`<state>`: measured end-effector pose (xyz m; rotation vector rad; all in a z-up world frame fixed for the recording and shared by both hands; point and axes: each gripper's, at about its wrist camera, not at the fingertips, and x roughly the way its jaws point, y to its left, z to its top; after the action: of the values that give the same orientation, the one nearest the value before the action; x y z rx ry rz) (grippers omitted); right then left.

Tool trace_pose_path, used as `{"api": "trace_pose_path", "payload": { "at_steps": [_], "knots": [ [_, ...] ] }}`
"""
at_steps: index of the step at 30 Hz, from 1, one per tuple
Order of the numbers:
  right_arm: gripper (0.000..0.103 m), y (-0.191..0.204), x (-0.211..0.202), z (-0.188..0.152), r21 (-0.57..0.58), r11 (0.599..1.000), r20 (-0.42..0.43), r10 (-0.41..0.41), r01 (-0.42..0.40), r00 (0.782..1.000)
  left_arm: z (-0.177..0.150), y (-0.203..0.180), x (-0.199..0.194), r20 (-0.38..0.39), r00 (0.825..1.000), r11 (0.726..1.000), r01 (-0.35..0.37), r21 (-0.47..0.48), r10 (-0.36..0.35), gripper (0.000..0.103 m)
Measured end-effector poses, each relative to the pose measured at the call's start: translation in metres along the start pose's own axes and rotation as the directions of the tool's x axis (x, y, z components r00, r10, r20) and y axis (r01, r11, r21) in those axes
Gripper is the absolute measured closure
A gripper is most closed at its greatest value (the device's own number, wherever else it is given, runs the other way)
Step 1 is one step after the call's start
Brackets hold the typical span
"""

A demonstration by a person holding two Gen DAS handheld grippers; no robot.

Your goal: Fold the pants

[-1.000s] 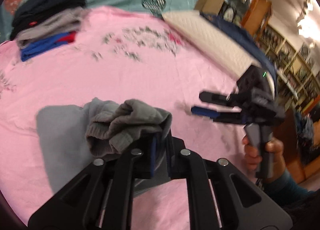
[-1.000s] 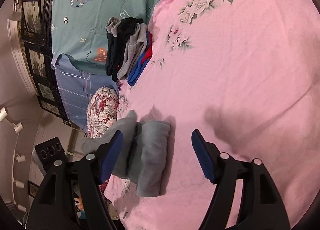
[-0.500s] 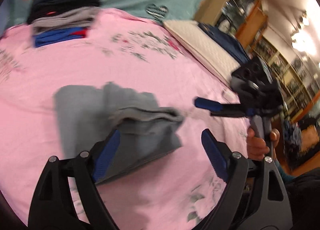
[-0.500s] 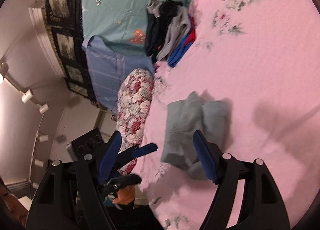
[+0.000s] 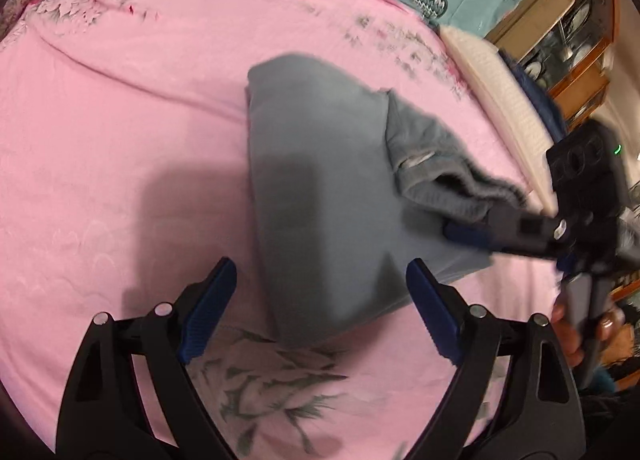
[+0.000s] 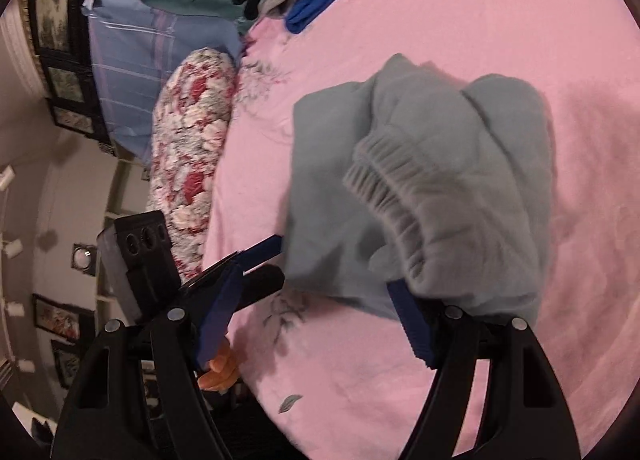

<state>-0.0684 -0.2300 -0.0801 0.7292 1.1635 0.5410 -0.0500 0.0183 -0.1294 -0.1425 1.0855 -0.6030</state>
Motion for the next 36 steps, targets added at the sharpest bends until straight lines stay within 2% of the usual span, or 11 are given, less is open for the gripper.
{"api": "trace_pose_path", "payload": {
  "at_steps": [2, 4, 7, 12, 15, 19, 21, 23, 28, 33, 36],
  "knots": [
    [0.028, -0.002, 0.0, 0.005, 0.021, 1.0, 0.039, 0.012, -0.012, 0.999, -0.001, -0.007, 0.002, -0.005, 0.999, 0.998, -0.041, 0.055, 0.042, 0.015],
    [0.028, -0.005, -0.011, 0.014, 0.042, 0.997, 0.134, 0.058, -0.064, 0.989, -0.002, -0.012, 0.006, -0.01, 0.995, 0.99, -0.097, 0.102, 0.098, 0.015],
    [0.029, -0.043, -0.048, 0.027, 0.21, 0.955, 0.333, 0.132, -0.21, 0.934, -0.003, -0.015, 0.006, -0.013, 0.993, 0.984, -0.112, 0.136, 0.114, 0.015],
    [0.028, -0.116, -0.093, 0.011, 0.461, 0.852, 0.439, 0.025, -0.249, 0.898, 0.0, -0.006, -0.003, -0.02, 0.998, 0.992, -0.049, 0.12, 0.052, 0.015],
    [0.028, -0.118, -0.111, 0.008, 0.415, 0.889, 0.409, 0.007, -0.193, 0.913, 0.005, 0.0, -0.019, 0.008, 1.0, 0.996, 0.01, 0.087, -0.01, 0.015],
    [0.028, -0.11, -0.101, 0.001, 0.344, 0.939, 0.263, -0.089, -0.007, 0.961, 0.013, 0.007, -0.03, 0.033, 0.999, 0.999, 0.04, 0.036, -0.041, 0.015],
    [0.028, -0.106, -0.091, -0.009, 0.319, 0.948, 0.194, -0.075, 0.009, 0.978, 0.011, 0.009, -0.03, 0.026, 0.998, 0.998, 0.051, 0.022, -0.052, 0.015],
    [0.028, -0.102, -0.079, -0.018, 0.314, 0.949, 0.144, -0.021, -0.026, 0.989, 0.01, 0.012, -0.027, 0.013, 0.998, 0.998, 0.066, -0.003, -0.066, 0.015],
    [0.028, -0.095, -0.071, -0.016, 0.31, 0.951, 0.153, -0.032, -0.017, 0.988, 0.008, 0.014, -0.026, 0.008, 0.998, 0.997, 0.069, -0.022, -0.069, 0.015],
    [0.029, -0.09, -0.051, 0.011, 0.318, 0.948, 0.127, -0.034, -0.008, 0.991, 0.006, 0.013, -0.035, 0.037, 0.996, 0.997, 0.078, -0.013, -0.078, 0.015],
    [0.03, -0.091, -0.052, 0.014, 0.31, 0.95, 0.169, -0.037, -0.018, 0.985, 0.003, 0.019, -0.041, 0.051, 0.995, 0.996, 0.091, -0.021, -0.09, 0.015]
  ]
}}
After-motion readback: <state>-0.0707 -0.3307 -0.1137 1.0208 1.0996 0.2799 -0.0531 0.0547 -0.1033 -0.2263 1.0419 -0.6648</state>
